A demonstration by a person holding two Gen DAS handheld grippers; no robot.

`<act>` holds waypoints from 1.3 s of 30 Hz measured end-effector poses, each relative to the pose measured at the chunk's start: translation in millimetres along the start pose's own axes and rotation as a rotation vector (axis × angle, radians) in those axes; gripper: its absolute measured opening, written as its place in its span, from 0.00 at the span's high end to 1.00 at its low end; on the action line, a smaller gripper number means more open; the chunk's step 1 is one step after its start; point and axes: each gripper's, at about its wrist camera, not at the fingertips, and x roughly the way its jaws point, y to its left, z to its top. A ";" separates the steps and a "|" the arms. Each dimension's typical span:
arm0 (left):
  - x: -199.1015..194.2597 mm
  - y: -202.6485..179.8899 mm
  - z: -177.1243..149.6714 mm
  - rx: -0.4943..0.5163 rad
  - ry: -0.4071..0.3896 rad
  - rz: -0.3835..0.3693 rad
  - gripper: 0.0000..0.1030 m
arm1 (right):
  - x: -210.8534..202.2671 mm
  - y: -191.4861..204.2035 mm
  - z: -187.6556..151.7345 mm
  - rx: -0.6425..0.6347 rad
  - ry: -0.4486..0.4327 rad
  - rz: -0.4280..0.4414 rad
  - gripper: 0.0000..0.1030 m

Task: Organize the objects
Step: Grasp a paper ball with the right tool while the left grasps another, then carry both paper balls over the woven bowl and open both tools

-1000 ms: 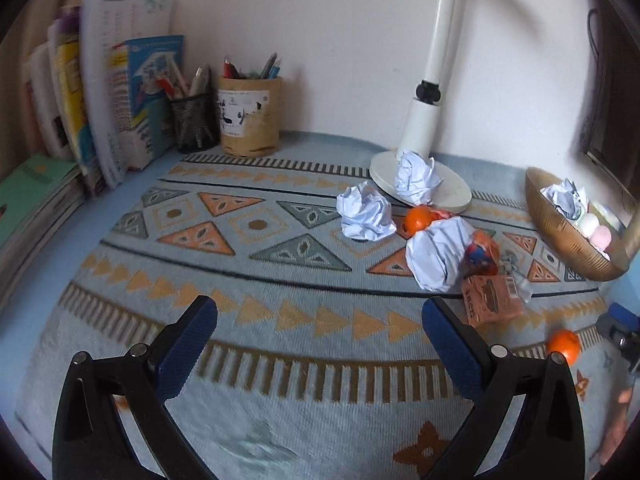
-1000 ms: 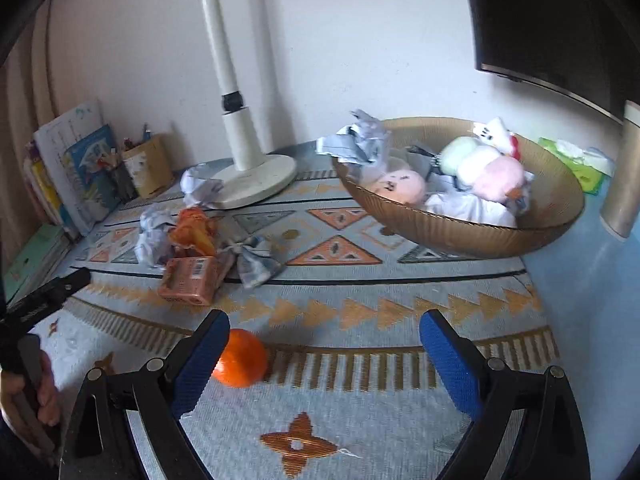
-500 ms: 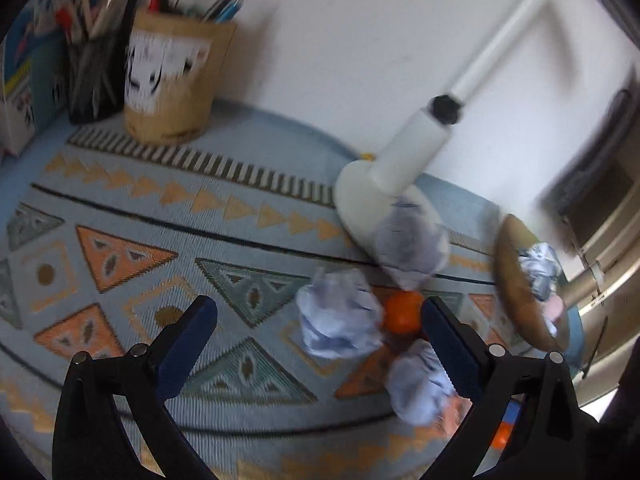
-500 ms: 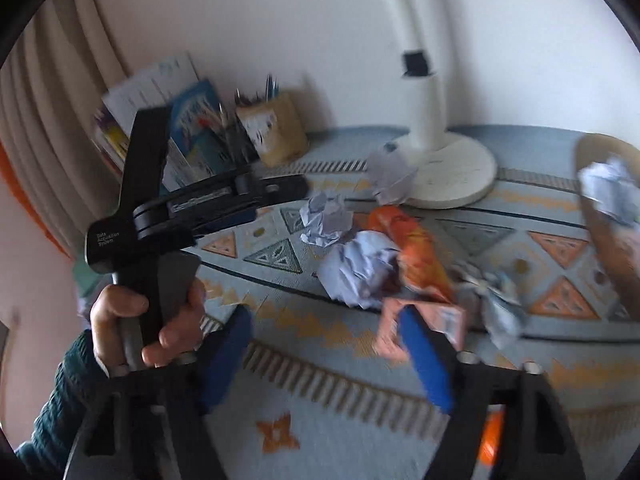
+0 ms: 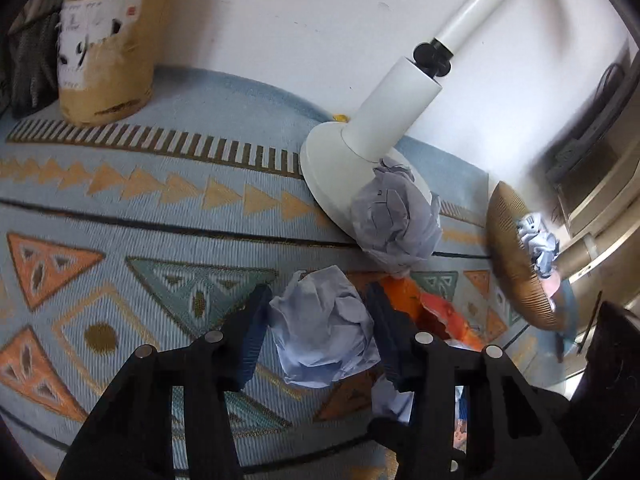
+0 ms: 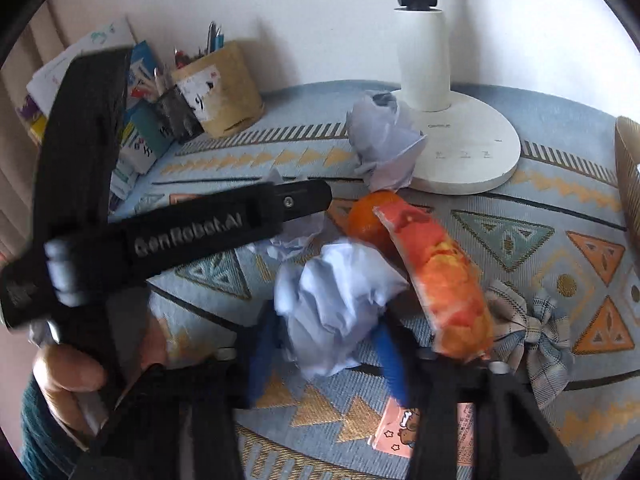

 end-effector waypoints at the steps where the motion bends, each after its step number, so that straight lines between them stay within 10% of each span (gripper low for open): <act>1: -3.0 0.1 -1.5 0.002 -0.010 0.010 0.55 | -1.1 1.0 -0.9 -0.005 -0.007 0.012 0.64; 9: -66.3 -17.1 -21.5 0.000 -0.122 0.016 0.55 | -79.4 19.8 -23.1 -0.137 -0.160 0.084 0.64; 14: -89.1 -51.2 -55.4 0.050 -0.146 0.073 0.55 | -154.6 -22.0 -59.5 -0.135 -0.293 -0.069 0.64; 20: -78.9 -79.7 -103.6 0.082 -0.179 0.079 0.55 | -174.2 -126.6 -114.3 0.035 -0.211 -0.171 0.64; 28: -71.8 -83.8 -113.6 0.148 -0.162 0.165 0.54 | -155.3 -153.7 -141.4 0.018 -0.130 -0.255 0.63; 35: -67.5 -79.8 -124.2 0.137 -0.169 0.149 0.53 | -178.5 -176.6 -163.1 0.132 -0.172 -0.188 0.13; 39: -66.9 -82.3 -126.2 0.148 -0.165 0.158 0.53 | -192.3 -189.1 -170.6 0.194 -0.188 -0.126 0.12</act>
